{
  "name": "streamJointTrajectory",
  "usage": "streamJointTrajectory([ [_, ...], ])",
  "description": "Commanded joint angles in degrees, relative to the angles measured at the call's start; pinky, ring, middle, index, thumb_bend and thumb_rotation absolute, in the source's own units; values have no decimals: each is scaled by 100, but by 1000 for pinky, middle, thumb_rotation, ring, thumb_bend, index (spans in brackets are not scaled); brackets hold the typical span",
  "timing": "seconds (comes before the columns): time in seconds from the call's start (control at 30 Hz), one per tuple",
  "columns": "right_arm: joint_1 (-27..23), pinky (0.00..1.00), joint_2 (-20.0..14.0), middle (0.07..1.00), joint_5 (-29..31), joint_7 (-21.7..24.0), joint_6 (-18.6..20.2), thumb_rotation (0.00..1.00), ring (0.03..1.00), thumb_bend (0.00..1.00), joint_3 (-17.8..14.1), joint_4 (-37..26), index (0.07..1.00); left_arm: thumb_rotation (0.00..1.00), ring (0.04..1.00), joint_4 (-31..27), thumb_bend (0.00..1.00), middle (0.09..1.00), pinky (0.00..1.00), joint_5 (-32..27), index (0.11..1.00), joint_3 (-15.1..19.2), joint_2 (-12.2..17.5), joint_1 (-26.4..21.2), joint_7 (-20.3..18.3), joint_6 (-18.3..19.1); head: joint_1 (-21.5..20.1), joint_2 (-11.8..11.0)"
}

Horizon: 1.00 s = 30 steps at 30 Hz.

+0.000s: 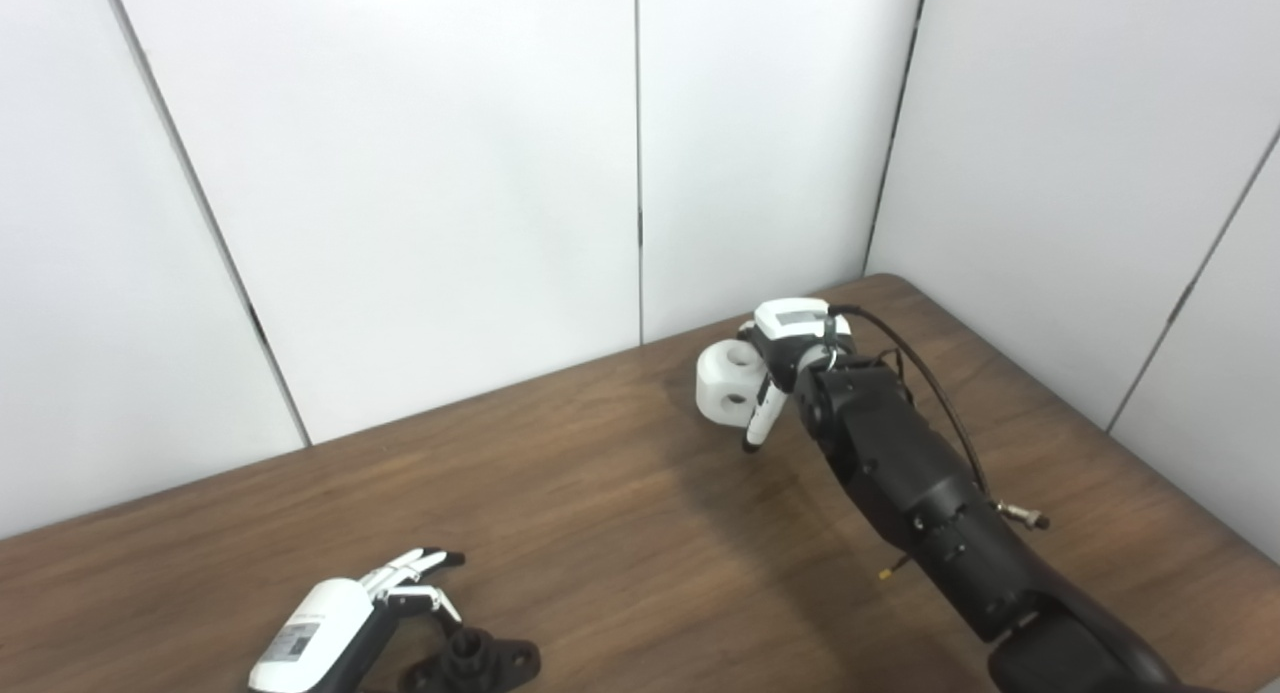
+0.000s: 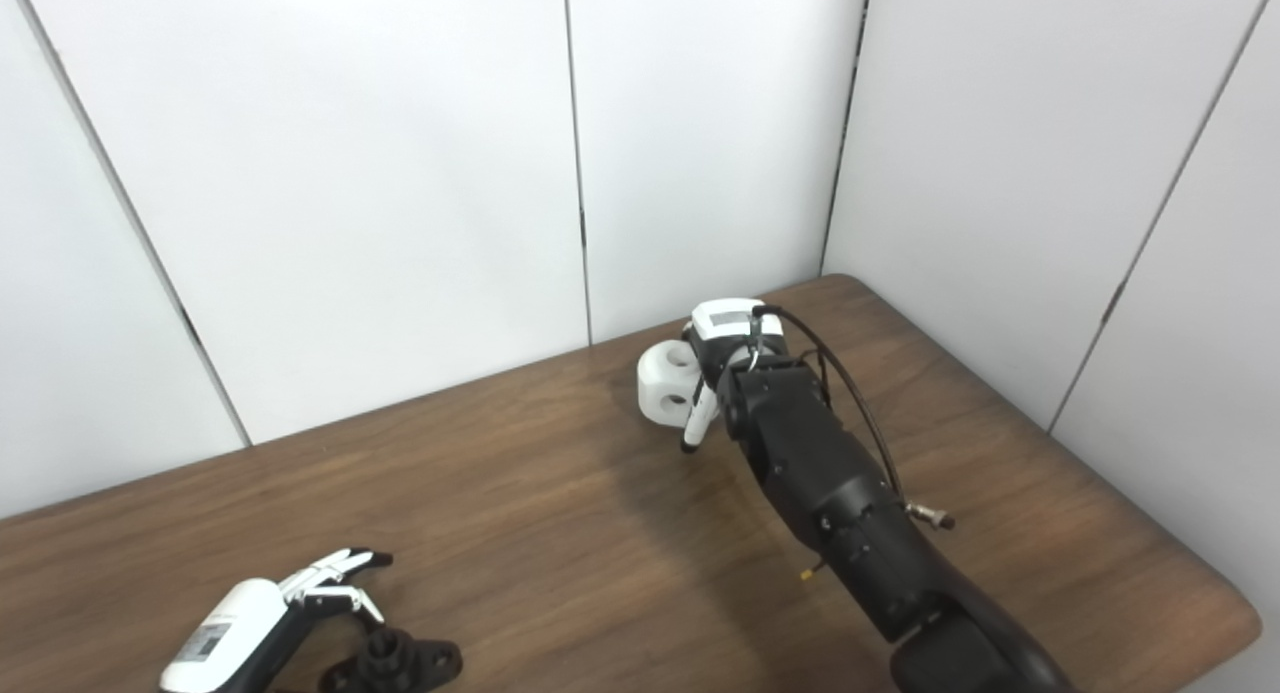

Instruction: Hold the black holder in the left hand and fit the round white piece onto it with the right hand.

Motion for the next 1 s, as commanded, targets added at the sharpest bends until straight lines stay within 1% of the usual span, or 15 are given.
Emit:
streamJointTrajectory([
  [0.0, -306, 990, -143, 1000, 37, -296, 28, 262, 1000, 930, -43, -30, 877, 51, 916, 250, 523, 883, 824, 248, 488, -235, 143, 381, -536, 112, -2, 9],
  [0.1, -314, 973, -100, 996, 103, -482, 28, 267, 988, 909, -13, 72, 863, 52, 910, 226, 523, 878, 805, 263, 487, -228, 149, 394, -512, 96, 13, 30],
  [0.23, -299, 959, -92, 980, 179, -651, 22, 267, 972, 863, 82, 116, 828, 52, 914, 123, 523, 879, 810, 184, 487, -196, 168, 433, -583, 125, 35, 78],
  [0.27, -301, 955, -91, 965, 213, -723, 21, 273, 963, 839, 112, 151, 780, 52, 913, 98, 523, 878, 809, 187, 487, -191, 171, 439, -596, 145, 35, 78],
  [0.4, -267, 948, -64, 903, 423, -1114, 7, 255, 930, 803, 157, 209, 658, 52, 910, 49, 523, 875, 801, 213, 487, -191, 192, 447, -636, 148, 37, 110],
  [0.43, -259, 951, -49, 876, 465, -1211, 10, 233, 917, 734, 162, 220, 597, 52, 908, 55, 523, 873, 796, 209, 487, -183, 188, 452, -622, 134, 37, 110],
  [0.47, -251, 964, -36, 841, 504, -1303, 14, 179, 900, 588, 167, 233, 522, 52, 903, 64, 523, 869, 784, 217, 487, -177, 185, 454, -603, 115, 37, 110],
  [0.5, -245, 966, -27, 836, 533, -1380, 18, 174, 898, 574, 172, 243, 515, 52, 902, 58, 523, 869, 783, 217, 487, -170, 183, 460, -593, 107, 56, 134],
  [0.57, -229, 969, -11, 799, 606, -1527, 21, 155, 875, 532, 166, 264, 492, 52, 893, 66, 523, 862, 769, 206, 487, -148, 174, 472, -540, 63, 71, 145],
  [0.6, -205, 969, -17, 788, 648, -1608, 12, 150, 867, 523, 177, 264, 487, 51, 889, 25, 523, 859, 763, 206, 486, -142, 178, 478, -575, 109, 91, 158],
  [0.7, -154, 965, -53, 779, 722, -1777, -2, 144, 866, 519, 243, 281, 483, 51, 897, -60, 523, 869, 775, 219, 487, -140, 188, 485, -672, 231, 98, 175],
  [0.77, -138, 960, -81, 772, 734, -1855, -1, 143, 855, 520, 301, 309, 483, 50, 899, -53, 523, 872, 783, 179, 487, -123, 180, 490, -670, 214, 98, 175],
  [0.87, -121, 955, -127, 768, 757, -1898, 0, 144, 846, 520, 366, 285, 483, 50, 897, -73, 523, 870, 781, 164, 487, -114, 171, 488, -687, 214, 155, 237],
  [0.97, -80, 941, -139, 758, 871, -1948, -14, 144, 837, 520, 365, 221, 483, 50, 896, -96, 522, 872, 779, 159, 487, -113, 163, 497, -713, 232, 236, 255],
])
